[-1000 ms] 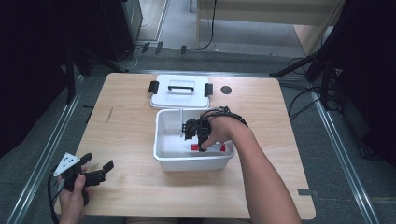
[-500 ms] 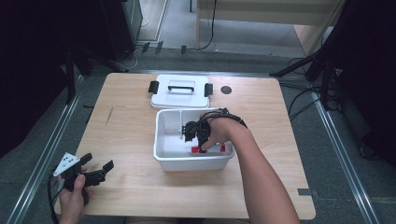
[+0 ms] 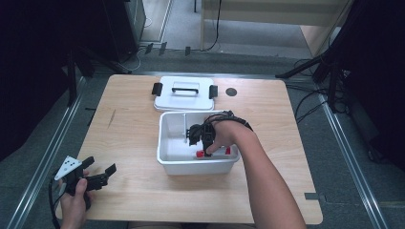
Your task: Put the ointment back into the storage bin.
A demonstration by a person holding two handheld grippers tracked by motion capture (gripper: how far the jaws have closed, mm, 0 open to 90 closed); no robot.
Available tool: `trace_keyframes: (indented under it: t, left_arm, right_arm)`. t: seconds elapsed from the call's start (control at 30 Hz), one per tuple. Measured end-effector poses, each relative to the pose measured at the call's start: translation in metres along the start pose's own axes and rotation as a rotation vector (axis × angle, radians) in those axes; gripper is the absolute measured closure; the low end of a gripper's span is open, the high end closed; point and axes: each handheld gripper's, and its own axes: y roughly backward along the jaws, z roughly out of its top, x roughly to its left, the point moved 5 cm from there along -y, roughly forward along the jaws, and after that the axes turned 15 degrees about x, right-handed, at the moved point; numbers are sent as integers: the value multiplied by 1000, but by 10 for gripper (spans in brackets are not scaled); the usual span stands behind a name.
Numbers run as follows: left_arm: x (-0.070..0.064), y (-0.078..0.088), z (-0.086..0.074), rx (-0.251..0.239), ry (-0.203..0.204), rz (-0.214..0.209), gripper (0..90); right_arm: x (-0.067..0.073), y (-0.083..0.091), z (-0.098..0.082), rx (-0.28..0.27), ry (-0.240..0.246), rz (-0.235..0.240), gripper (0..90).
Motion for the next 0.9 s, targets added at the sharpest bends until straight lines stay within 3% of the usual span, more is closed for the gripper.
trace_keyframes:
  t: [0.33,0.47,0.63,0.9]
  left_arm:
    - [0,0,0,0,-1,0,1]
    - [0,0,0,0,0,0,1]
    - [0,0,0,1,1,1,1]
    - [0,0,0,4,1,1,1]
  right_arm:
    - [-1,0,-1,2,-9,-6,683]
    - [-2,1,-1,-9,-18,-21,605]
    - [0,4,-3,-18,-3,-6,771]
    - [5,20,-14,-50,-6,-9,811]
